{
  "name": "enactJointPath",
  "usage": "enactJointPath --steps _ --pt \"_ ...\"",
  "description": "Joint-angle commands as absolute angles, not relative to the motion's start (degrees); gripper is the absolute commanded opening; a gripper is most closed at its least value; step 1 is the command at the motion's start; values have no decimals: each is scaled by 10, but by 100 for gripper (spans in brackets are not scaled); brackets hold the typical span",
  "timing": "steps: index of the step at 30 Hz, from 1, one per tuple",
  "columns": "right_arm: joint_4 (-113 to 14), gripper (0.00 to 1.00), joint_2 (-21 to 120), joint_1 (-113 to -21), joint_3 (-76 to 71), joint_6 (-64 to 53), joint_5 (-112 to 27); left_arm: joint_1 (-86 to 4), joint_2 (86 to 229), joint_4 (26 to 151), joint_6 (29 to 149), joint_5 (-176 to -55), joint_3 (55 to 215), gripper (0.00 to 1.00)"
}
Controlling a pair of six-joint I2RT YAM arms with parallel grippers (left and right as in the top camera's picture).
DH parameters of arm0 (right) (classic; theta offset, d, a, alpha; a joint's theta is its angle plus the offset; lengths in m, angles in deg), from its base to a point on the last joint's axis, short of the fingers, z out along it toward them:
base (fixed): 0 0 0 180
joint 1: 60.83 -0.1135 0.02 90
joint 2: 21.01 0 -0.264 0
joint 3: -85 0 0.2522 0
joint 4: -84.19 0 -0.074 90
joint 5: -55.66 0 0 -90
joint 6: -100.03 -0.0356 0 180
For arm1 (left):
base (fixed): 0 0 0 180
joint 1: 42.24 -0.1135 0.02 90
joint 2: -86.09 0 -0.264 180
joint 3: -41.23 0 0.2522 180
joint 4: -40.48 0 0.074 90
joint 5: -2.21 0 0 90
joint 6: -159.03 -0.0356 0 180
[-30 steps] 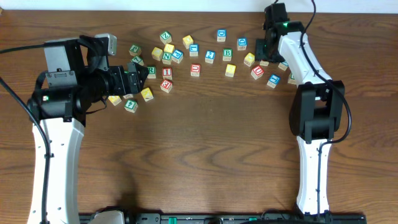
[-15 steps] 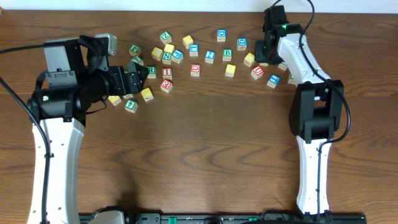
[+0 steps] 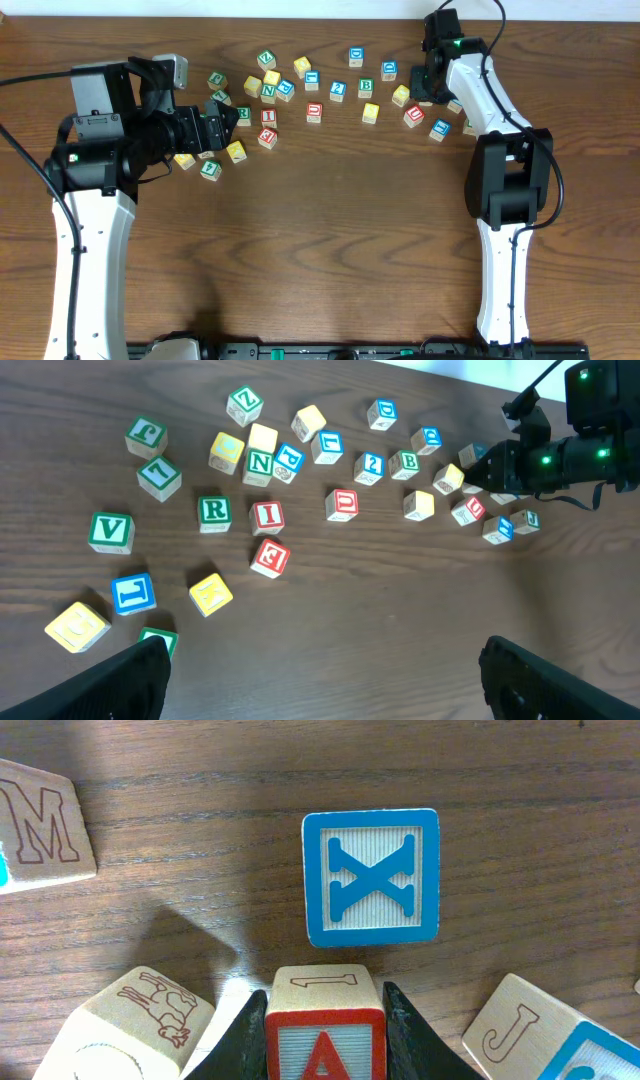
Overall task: Spell out AI2
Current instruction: 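Lower the right gripper and grasp the red A block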
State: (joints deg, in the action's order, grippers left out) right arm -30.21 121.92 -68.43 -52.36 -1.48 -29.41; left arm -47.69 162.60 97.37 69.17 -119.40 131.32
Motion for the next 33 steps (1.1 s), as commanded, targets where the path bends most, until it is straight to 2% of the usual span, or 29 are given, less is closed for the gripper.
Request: enactJointPath --steps 1,15,24,27,33 --pt "-297 19 1219 -687 -521 -15 -282 -476 1633 975 688 -1201 1321 98" --pt "-263 16 1108 -690 -521 -15 -319 -476 1632 975 688 -1201 1321 98" --pt "-220 19 1045 -708 -521 -15 -453 -476 1632 975 688 -1201 1321 98" --pt "-199 17 1046 -722 -521 -15 -502 -476 1632 975 688 -1201 1321 97" --pt "-169 17 1048 -772 -520 -15 -527 -476 1632 975 688 -1201 1321 97"
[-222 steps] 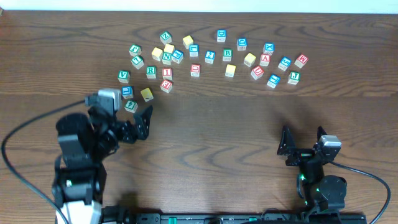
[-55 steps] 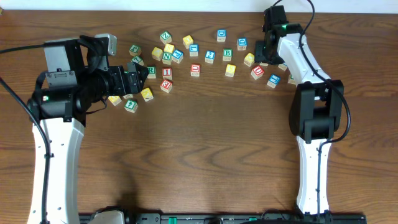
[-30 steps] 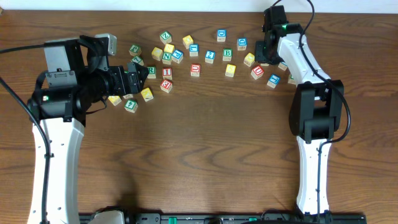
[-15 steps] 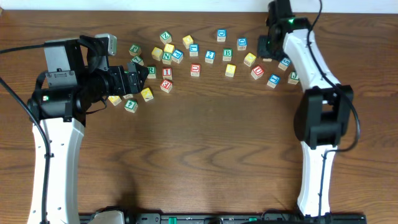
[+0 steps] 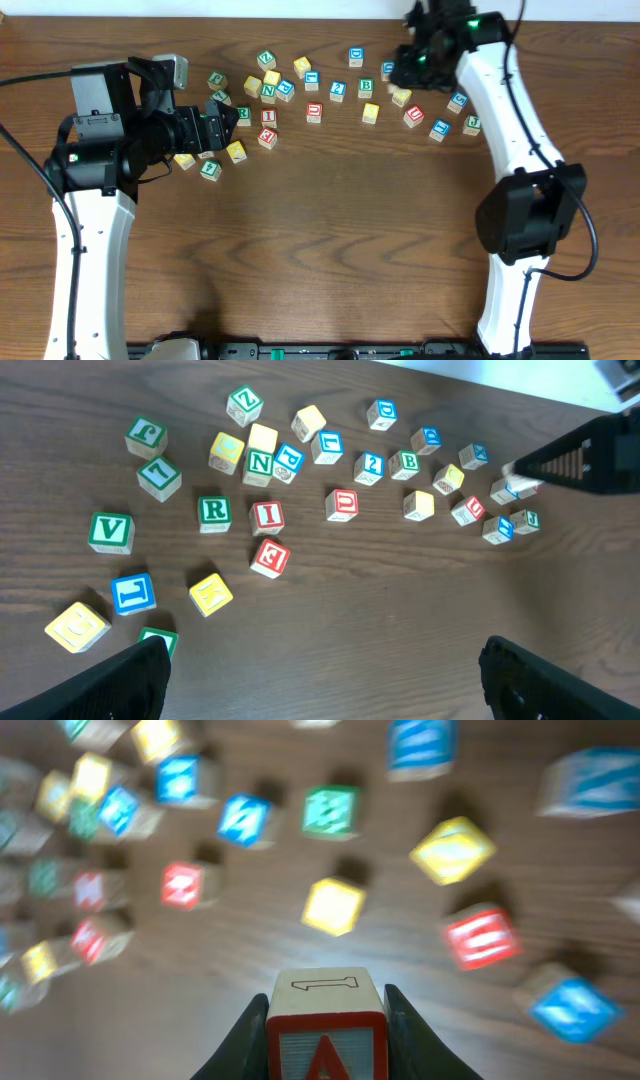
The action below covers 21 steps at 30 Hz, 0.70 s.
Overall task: Spell out AI2
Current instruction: 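Lower the right gripper and grasp the red A block, then carry the red A block toward the table center and lower it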
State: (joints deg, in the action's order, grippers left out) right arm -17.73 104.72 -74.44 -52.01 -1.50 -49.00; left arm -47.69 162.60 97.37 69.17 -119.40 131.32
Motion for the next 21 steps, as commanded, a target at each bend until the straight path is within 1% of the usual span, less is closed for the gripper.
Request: enactJointPath --steps 1,5,9,11,14,18,21 --pt "-166 17 1048 -782 -520 -15 -527 -476 1633 975 688 -1201 1321 98" --pt "-152 18 1048 -827 -515 -27 -509 -476 1633 975 688 -1201 1321 97" --pt "-145 18 1050 -872 -505 -62 -459 -476 1632 975 688 -1201 1321 97" --pt "-146 21 1050 -890 -495 -80 -433 -476 1632 975 688 -1201 1321 98" --pt "-150 23 1050 -915 -476 -116 -387 -476 1633 975 688 -1201 1321 98" --pt "-166 24 1050 -942 -446 -163 -332 -476 1632 975 688 -1201 1321 97" --pt "-190 23 1050 -955 -419 -187 -316 -476 1632 975 688 -1201 1321 98"
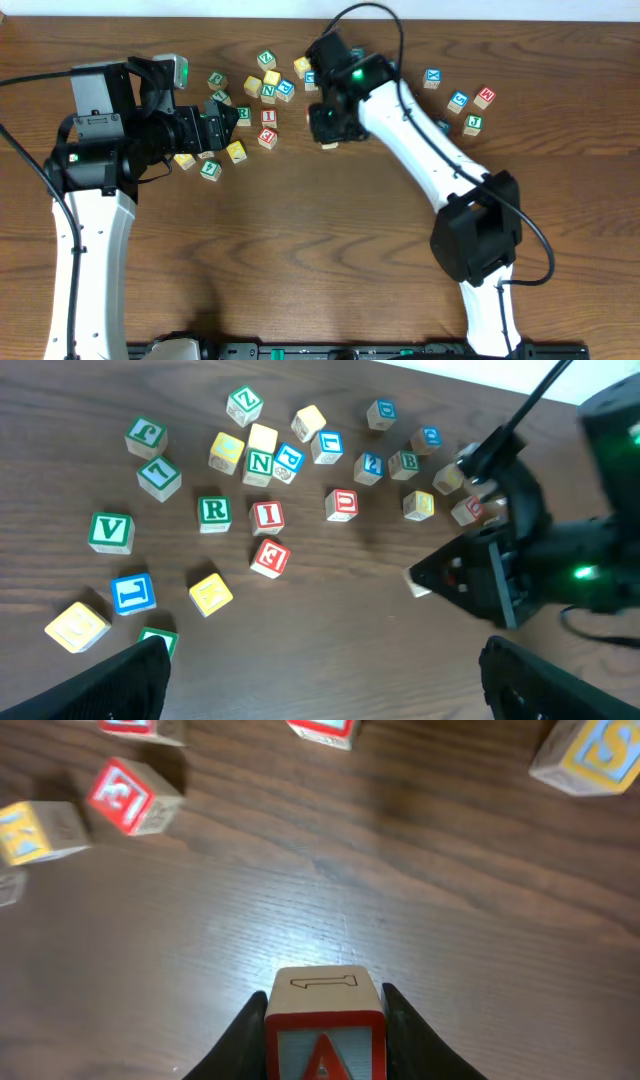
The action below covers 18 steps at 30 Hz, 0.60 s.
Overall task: Spell out AI2
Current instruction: 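Carry the red A block toward the table center and lower it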
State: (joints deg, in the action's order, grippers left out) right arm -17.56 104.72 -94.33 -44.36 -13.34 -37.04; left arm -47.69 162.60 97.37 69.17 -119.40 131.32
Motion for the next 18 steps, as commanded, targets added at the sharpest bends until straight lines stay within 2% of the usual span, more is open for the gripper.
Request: enactJointPath --steps 1,8,16,18 --pt "-200 23 1050 -959 -409 -192 -314 -476 1633 975 688 -1201 1321 98" --pt "-282 23 1053 -979 -329 -248 -308 -476 1633 975 688 -1201 1321 97" --pt "-310 23 1082 -1000 -324 -263 -303 -476 1632 975 688 -1201 1321 98" --pt "-315 25 1099 -1003 -324 -266 -302 -476 1633 975 688 -1201 1321 98"
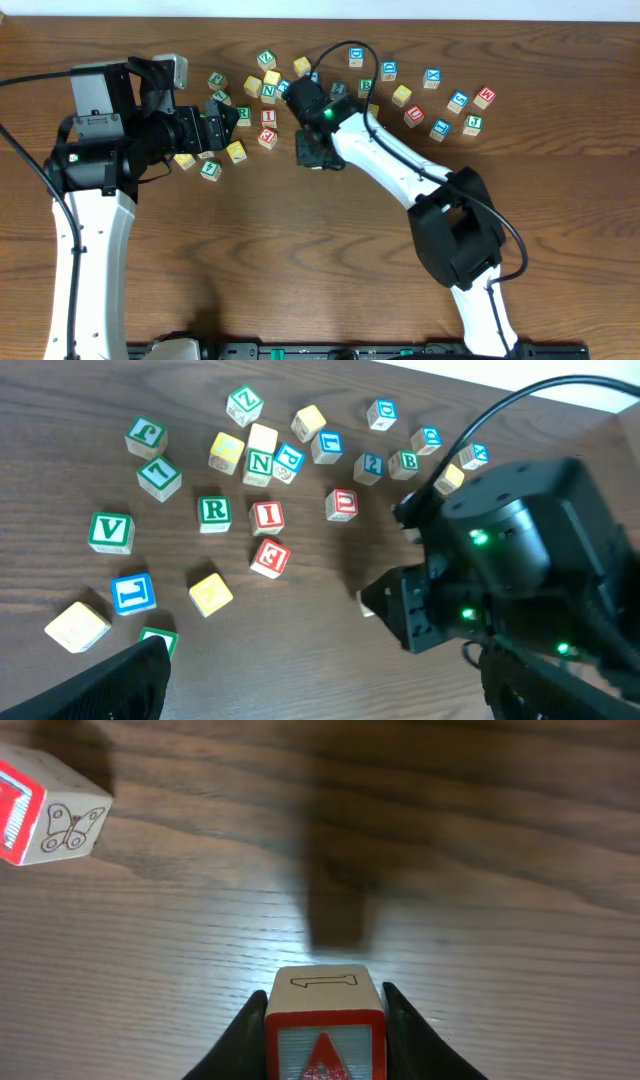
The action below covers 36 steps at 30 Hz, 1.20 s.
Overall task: Spell out AI2
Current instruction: 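Carry the red A block toward the table center and lower it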
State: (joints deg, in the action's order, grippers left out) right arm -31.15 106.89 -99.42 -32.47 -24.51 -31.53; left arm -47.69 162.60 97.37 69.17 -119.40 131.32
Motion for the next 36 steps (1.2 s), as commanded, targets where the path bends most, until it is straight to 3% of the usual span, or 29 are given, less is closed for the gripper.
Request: enactJointPath --steps 1,29,36 --pt "-315 26 1105 -1003 -325 -266 -302 -476 1632 975 688 -1201 1321 98" --pt "-347 27 1113 -990 -327 -302 -265 -476 1632 975 688 -1201 1321 97" --pt "-347 42 1113 -990 -327 -302 -265 -476 1632 975 688 -1201 1321 98"
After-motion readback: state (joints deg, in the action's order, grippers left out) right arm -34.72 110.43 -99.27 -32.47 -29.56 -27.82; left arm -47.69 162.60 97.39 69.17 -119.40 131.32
